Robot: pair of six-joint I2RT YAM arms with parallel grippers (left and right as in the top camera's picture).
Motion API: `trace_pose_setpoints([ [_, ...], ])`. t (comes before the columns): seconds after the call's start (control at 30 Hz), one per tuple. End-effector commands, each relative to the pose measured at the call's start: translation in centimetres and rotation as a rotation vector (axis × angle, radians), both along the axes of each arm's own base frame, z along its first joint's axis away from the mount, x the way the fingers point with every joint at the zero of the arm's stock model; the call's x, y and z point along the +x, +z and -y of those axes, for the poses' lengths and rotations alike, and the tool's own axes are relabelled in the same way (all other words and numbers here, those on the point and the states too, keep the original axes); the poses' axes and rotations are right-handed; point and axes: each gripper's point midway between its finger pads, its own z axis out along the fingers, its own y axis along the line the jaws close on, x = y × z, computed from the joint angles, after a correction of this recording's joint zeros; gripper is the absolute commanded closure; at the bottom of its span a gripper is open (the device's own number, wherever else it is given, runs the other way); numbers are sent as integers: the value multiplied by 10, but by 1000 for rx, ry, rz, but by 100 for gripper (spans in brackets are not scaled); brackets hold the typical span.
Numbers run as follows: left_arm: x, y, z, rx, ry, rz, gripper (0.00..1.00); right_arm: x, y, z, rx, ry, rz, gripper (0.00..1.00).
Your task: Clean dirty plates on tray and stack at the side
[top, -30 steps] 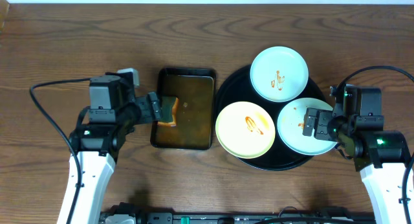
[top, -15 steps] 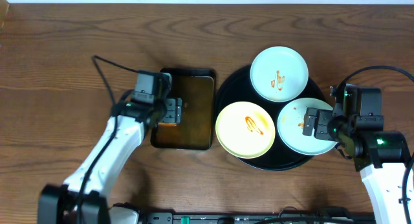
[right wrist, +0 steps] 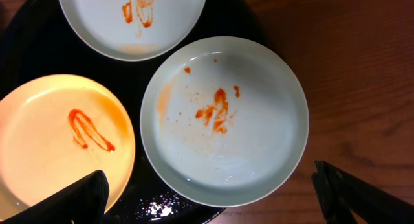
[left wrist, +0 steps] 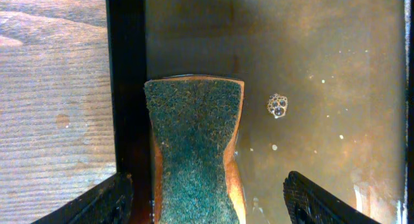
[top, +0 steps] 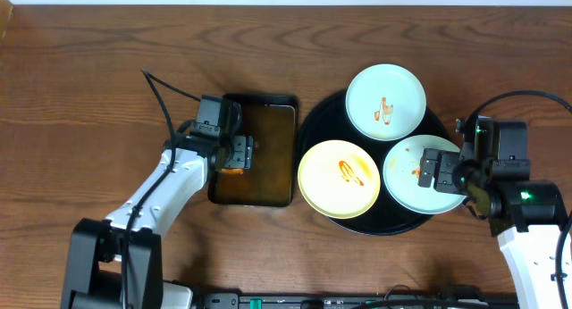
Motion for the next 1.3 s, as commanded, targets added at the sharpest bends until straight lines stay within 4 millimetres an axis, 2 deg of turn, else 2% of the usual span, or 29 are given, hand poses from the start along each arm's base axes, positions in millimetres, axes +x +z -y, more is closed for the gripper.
trace_pose_setpoints([
  [0.0,6,-4,2,0,-8,-5,24,4,9,3,-2,-3,27,1],
  [0.17,6,-16,3,4,-9,-28,25,4,9,3,-2,-3,27,1],
  [0.23,6,-21,3,5,-6,-38,30,4,9,3,-2,-3,27,1],
  [0.27,6,-22,3,5,-5,-41,35,4,9,3,-2,-3,27,1],
  [0.37,6,-23,3,0,5,-43,58,4,9,3,-2,-3,27,1],
  [0.4,6,-23,3,1,5,-44,71,4,9,3,-2,-3,27,1],
  [0.43,6,-23,3,0,8,-45,75,4,9,3,-2,-3,27,1],
  [0.6,3,-25,9,-7,12,-52,79,2,8,5,-13,-10,19,2],
  [0.83,-8,-40,17,8,-20,-99,82,-9,4,29,-81,-158,-21,5],
  [0.87,-9,-43,17,11,-21,-109,91,-12,3,35,-92,-201,-30,5],
  [0.93,-9,-44,17,15,-20,-110,92,-14,3,41,-93,-226,-37,5],
  [1.07,-4,-31,18,3,-20,-71,93,-16,2,56,-73,-288,-38,5],
  [1.17,4,0,21,-29,-3,14,93,-14,0,62,-27,-265,-45,7],
  [1.23,7,15,22,-48,9,56,93,-14,-6,66,1,-264,-63,13],
  [1.27,8,21,22,-54,9,74,93,-14,-9,68,7,-270,-76,20],
])
